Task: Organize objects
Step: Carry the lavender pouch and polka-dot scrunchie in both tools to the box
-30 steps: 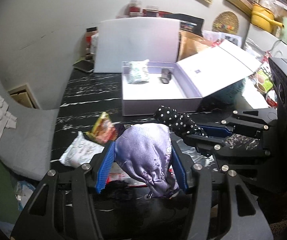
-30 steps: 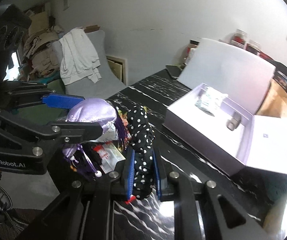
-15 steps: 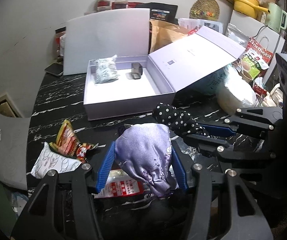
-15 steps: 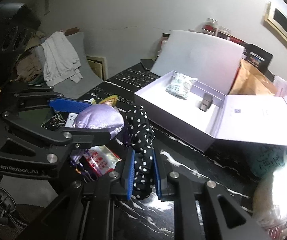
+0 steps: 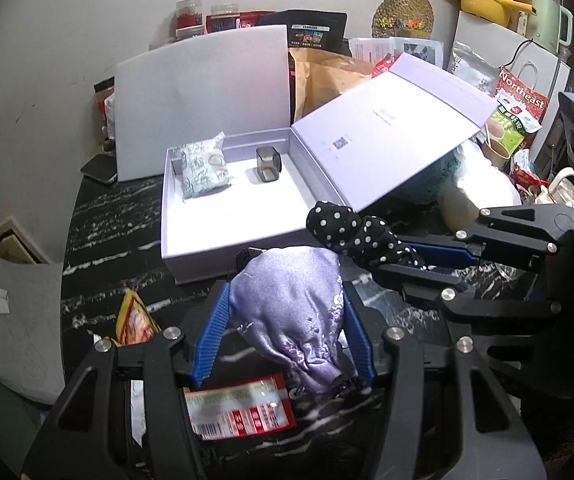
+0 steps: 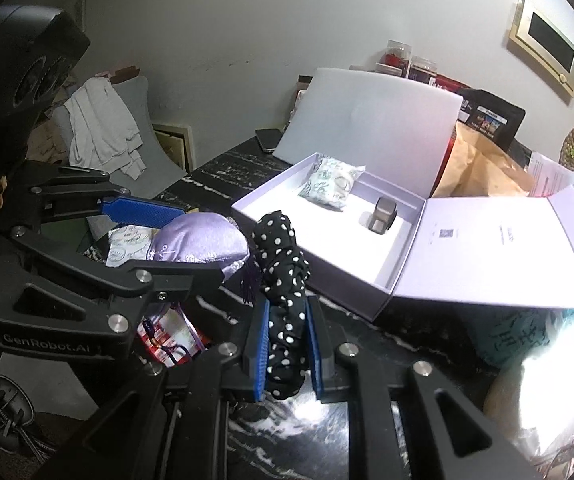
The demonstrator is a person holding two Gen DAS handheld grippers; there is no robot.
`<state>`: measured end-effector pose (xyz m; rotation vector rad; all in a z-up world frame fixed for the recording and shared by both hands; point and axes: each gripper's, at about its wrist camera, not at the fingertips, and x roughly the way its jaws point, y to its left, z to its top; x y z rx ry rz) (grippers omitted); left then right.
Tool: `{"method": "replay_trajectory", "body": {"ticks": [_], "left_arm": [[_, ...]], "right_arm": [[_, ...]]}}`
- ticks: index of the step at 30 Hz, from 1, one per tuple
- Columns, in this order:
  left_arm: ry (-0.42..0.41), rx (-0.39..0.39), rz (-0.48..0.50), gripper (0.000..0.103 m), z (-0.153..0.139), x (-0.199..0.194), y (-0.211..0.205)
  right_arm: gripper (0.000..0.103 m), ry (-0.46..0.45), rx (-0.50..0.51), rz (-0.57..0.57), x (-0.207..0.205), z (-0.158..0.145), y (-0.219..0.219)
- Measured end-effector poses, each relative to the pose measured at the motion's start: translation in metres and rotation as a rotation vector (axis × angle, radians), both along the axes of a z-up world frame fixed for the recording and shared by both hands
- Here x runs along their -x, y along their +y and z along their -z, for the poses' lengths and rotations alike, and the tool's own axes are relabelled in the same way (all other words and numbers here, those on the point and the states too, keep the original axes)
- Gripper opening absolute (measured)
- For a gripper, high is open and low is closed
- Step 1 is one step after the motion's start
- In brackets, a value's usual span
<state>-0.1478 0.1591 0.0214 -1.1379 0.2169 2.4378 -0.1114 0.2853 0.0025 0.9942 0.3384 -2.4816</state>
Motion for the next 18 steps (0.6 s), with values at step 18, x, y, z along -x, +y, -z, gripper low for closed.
{"method": "replay_trajectory", "body": {"ticks": [18], "left_arm": [[0.043, 0.041, 0.01, 0.053, -0.018, 0.104, 0.011]], "right_arm": [[0.016, 0.013, 0.007, 0.028, 0.085, -0.015, 0.002]]}}
